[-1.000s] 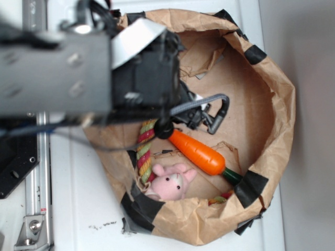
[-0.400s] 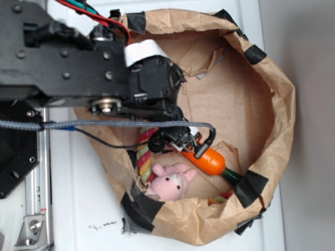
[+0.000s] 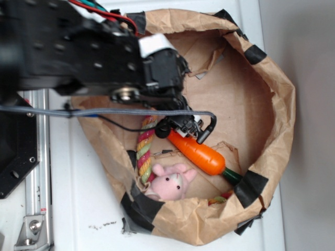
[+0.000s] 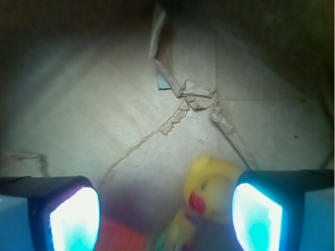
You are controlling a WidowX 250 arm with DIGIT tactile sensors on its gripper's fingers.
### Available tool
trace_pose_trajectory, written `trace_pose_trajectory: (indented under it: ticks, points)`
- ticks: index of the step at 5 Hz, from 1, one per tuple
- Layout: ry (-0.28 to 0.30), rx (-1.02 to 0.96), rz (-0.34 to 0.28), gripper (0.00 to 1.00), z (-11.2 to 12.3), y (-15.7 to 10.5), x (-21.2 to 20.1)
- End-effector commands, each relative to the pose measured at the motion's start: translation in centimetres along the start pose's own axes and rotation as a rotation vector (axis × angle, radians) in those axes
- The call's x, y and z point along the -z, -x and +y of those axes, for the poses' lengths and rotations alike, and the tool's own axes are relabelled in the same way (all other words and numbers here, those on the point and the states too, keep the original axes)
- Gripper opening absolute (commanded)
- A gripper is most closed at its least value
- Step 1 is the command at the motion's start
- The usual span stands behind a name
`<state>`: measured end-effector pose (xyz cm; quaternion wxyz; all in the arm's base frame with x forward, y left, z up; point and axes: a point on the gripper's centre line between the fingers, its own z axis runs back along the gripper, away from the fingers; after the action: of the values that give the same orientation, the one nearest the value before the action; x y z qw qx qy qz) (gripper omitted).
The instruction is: Grab the yellow duck.
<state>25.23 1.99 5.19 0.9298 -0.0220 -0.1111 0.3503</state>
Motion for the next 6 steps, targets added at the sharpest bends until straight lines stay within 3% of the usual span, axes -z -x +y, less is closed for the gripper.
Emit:
trace_pose_trajectory:
  ticks: [1, 3, 5, 6]
  points:
    - [0.018, -0.053, -0.040, 1.00, 2.8, -1.1, -2.2]
    - [-0.033, -0.066, -0.028, 1.00, 5.0, -0.7, -1.6]
    - [-0.049, -0.058, -0.031, 1.00, 5.7, -0.6, -1.6]
    - [-0.086, -0.020, -0.070, 1.00, 6.2, -0.3, -1.0]
